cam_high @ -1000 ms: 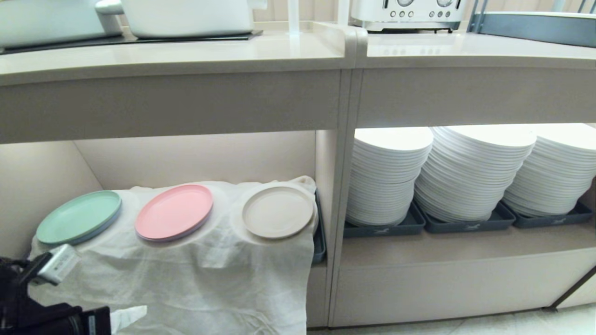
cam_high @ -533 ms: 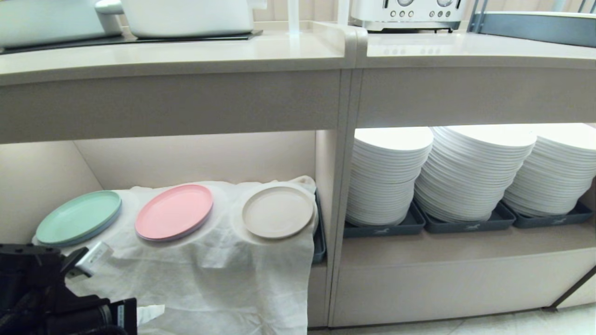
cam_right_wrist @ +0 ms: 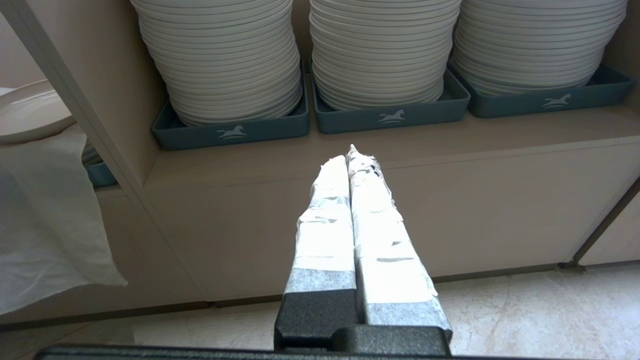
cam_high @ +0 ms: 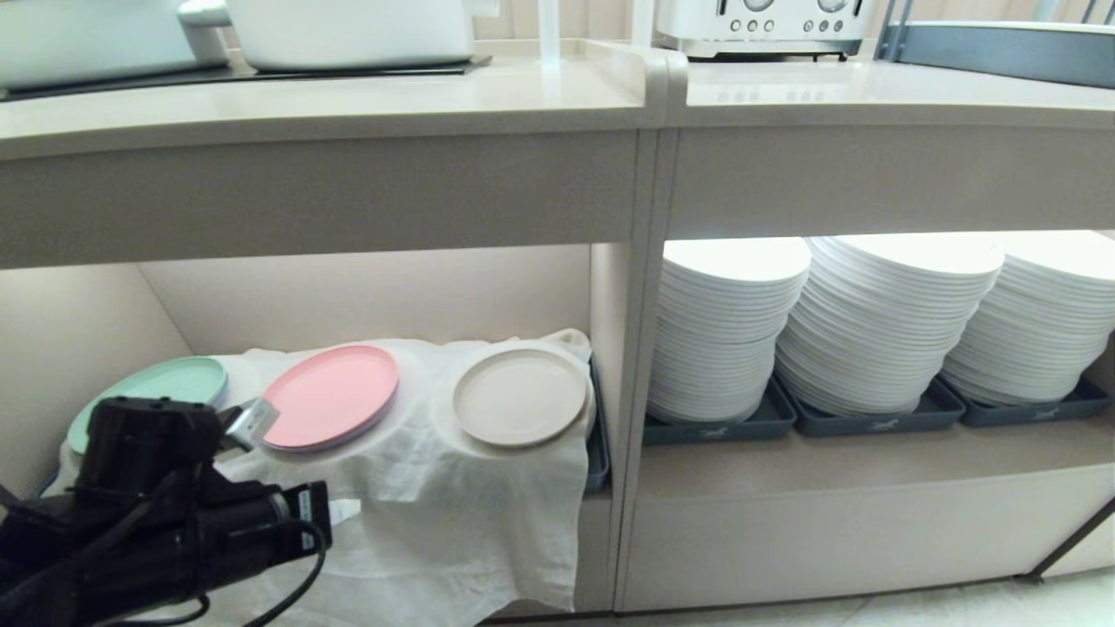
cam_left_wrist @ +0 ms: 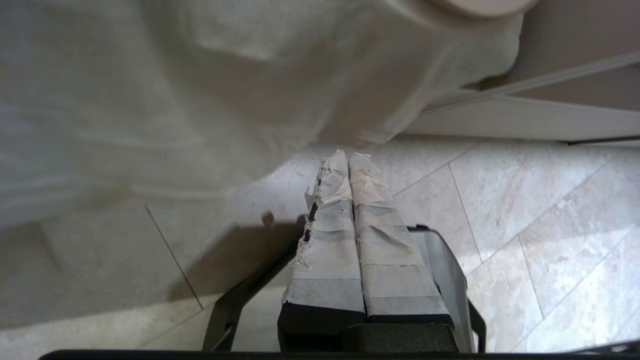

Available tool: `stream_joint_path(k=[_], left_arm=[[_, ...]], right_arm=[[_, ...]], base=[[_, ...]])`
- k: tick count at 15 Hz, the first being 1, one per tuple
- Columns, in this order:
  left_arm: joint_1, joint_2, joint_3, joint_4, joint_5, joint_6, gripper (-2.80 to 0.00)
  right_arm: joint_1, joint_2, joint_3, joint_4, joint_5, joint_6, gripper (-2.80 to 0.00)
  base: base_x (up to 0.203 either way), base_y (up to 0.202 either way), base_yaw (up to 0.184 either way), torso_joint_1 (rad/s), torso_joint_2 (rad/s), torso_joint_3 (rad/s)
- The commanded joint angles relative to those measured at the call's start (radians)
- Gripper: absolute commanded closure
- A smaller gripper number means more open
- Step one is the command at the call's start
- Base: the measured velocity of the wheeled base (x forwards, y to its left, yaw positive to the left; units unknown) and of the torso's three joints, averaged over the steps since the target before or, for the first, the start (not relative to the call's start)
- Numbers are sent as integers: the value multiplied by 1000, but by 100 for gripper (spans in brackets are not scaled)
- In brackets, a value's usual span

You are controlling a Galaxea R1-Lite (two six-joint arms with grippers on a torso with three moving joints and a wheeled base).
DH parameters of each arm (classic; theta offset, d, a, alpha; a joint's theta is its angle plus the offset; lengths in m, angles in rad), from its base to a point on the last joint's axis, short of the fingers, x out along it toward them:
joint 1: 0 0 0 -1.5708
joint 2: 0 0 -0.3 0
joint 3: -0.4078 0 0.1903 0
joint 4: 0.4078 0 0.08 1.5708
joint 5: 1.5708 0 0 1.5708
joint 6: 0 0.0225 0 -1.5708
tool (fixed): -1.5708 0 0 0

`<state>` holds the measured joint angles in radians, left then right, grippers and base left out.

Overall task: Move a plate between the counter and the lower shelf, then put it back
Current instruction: Pick up the plate in the cupboard

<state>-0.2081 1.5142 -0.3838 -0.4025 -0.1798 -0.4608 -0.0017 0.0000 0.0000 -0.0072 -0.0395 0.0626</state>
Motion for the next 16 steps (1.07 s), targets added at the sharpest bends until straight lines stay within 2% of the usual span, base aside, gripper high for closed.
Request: stream_joint_path(k=[1, 4, 7, 16], left_arm=[[-12, 113, -52, -12, 9, -5, 0], [-34, 222, -142, -17, 37, -12, 0], [-78, 311, -254, -13, 91, -60, 0], [-83, 430, -399, -7, 117, -65, 0]], right_arm=[[0, 0, 0, 0, 0, 0, 0], [0, 0, 0, 0, 0, 0, 0], [0, 0, 0, 1, 0, 0, 0], [0, 0, 0, 0, 0, 0, 0]], base=[[0, 0, 0, 0, 0, 0], [0, 0, 0, 0, 0, 0], [0, 0, 0, 0, 0, 0], [0, 0, 0, 0, 0, 0]])
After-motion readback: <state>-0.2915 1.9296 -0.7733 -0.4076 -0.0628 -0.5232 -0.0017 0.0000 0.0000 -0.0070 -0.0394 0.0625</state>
